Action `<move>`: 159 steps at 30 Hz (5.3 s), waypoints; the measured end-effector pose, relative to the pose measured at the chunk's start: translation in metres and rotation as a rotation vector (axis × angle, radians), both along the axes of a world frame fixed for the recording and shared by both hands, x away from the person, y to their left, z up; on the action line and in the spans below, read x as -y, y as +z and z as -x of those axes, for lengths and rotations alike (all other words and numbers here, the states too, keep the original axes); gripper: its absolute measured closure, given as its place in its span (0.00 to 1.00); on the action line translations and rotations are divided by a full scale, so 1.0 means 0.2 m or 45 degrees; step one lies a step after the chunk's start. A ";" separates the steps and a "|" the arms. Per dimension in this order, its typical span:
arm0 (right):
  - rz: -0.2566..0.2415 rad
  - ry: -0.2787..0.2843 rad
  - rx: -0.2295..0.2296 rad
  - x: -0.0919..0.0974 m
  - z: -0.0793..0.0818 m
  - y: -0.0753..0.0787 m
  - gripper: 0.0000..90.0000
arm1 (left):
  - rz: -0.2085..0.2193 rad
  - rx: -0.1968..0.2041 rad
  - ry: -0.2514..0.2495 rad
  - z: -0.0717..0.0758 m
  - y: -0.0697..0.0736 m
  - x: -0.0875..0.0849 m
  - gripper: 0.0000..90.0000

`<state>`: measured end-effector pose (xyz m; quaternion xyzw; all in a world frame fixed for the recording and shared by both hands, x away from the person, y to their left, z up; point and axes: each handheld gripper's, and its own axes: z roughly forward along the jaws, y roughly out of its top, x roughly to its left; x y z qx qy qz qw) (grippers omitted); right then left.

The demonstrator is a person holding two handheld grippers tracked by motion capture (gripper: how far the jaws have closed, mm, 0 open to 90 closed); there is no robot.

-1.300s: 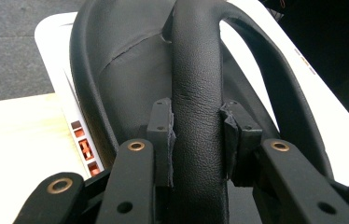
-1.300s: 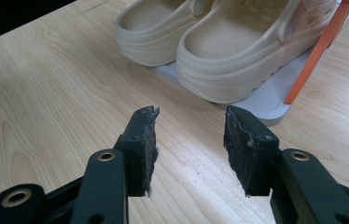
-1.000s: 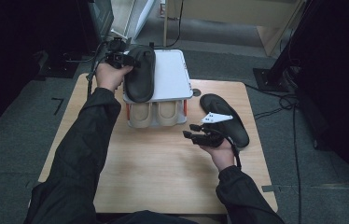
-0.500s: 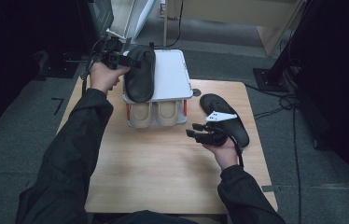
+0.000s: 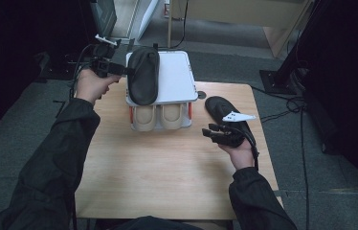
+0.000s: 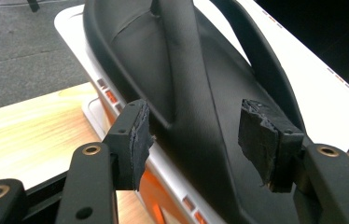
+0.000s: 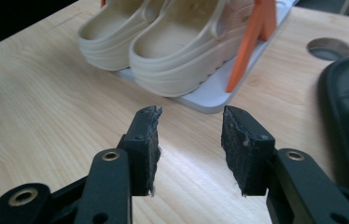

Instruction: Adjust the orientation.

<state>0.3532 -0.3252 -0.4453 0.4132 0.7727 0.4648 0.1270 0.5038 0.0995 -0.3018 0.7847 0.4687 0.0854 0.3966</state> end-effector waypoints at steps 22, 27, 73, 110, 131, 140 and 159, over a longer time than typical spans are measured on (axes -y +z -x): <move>0.056 -0.245 0.006 0.33 -0.09 -0.04 0.79 | 0.049 0.018 0.008 0.20 -0.16 -0.16 0.49; 0.074 -0.302 -0.013 0.36 -0.11 -0.07 0.82 | 0.050 0.018 0.011 0.24 -0.20 -0.19 0.49; 0.217 -0.195 -0.150 0.21 -0.17 -0.19 0.80 | 0.098 0.015 -0.055 0.46 -0.55 -0.21 0.50; 0.141 -0.374 -0.118 0.40 -0.33 -0.18 0.62 | 0.109 0.048 -0.070 0.55 -0.62 -0.22 0.50; 0.088 -0.508 -0.238 0.36 -0.37 -0.19 0.78 | 0.095 0.042 -0.088 0.56 -0.65 -0.20 0.51; 0.104 -0.513 -0.250 0.33 -0.36 -0.15 0.78 | 0.107 0.046 -0.096 0.56 -0.66 -0.21 0.51; 0.134 -0.473 -0.287 0.30 -0.40 0.04 0.77 | 0.146 0.033 -0.097 0.53 -0.66 -0.23 0.50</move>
